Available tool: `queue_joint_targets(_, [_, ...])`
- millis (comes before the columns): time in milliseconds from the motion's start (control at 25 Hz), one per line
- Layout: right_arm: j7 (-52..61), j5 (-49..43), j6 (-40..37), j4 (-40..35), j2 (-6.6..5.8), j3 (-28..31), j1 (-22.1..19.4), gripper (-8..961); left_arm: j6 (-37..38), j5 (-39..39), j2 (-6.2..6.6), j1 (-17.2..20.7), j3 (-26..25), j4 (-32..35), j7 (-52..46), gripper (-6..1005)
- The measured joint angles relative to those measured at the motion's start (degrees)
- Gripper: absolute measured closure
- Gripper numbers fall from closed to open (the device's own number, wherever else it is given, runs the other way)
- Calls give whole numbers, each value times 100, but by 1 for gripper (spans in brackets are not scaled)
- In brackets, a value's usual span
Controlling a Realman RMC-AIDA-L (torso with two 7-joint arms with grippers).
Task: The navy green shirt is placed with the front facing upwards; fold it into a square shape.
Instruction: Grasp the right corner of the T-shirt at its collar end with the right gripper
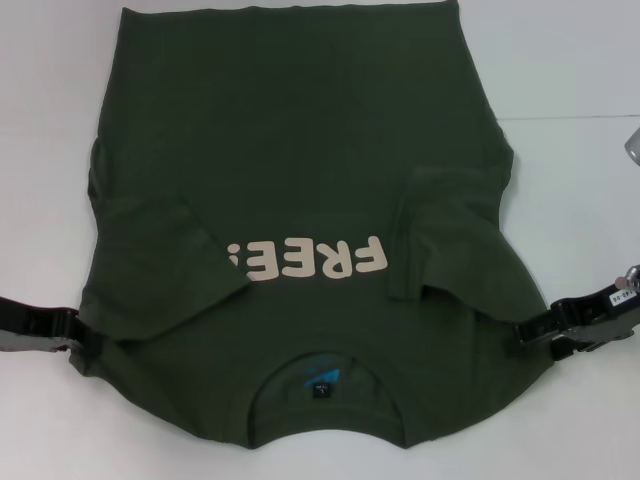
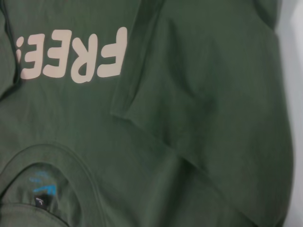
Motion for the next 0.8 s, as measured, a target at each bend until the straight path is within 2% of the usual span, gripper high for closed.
queue_joint_targets(640, [56,-40,-23,69,46,-164,148,92,-9,-4,3,-10,-3,0,0,958])
queue_joint_targets(800, [59,-43,-54,56,68,-361,185,316,-10,-7,9,-16,-9,0,6,958])
